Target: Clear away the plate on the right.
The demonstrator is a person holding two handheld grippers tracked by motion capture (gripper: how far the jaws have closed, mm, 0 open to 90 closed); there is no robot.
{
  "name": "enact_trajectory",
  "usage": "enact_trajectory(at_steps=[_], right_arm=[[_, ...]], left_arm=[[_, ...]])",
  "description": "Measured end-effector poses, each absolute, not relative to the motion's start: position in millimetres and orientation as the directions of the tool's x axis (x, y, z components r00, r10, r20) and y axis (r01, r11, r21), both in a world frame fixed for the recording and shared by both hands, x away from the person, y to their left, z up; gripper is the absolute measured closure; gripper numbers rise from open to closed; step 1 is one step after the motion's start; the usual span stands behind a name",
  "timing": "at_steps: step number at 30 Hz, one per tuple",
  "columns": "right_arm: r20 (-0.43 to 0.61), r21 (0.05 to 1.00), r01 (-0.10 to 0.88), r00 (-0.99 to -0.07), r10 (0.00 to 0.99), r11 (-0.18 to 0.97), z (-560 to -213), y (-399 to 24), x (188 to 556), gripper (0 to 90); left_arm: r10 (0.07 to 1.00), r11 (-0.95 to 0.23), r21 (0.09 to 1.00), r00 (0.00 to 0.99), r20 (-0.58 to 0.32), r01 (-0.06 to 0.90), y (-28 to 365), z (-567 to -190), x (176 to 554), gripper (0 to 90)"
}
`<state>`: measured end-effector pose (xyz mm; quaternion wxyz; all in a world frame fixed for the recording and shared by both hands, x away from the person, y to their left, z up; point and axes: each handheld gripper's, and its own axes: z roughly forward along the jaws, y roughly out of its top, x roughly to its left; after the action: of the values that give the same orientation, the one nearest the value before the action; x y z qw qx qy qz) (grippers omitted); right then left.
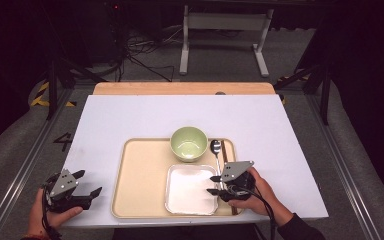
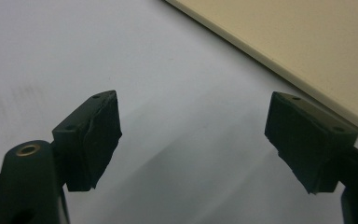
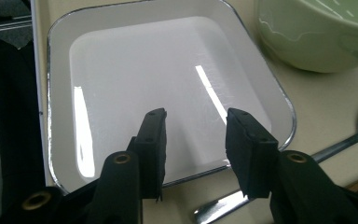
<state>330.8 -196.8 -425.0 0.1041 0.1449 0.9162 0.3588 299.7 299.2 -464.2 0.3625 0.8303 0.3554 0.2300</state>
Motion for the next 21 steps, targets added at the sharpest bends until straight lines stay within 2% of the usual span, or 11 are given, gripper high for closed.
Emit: enact_trajectory(at_steps=[21], right_arm=[[-0.2, 0.751, 0.199, -0.841, 0.503, 0.63, -400.3, -227.1, 336.7, 37.0]], left_arm=[[0.75, -0.486, 0.767, 0.651, 0.12, 0.419, 295.4, -464.3, 304.9, 19.3]])
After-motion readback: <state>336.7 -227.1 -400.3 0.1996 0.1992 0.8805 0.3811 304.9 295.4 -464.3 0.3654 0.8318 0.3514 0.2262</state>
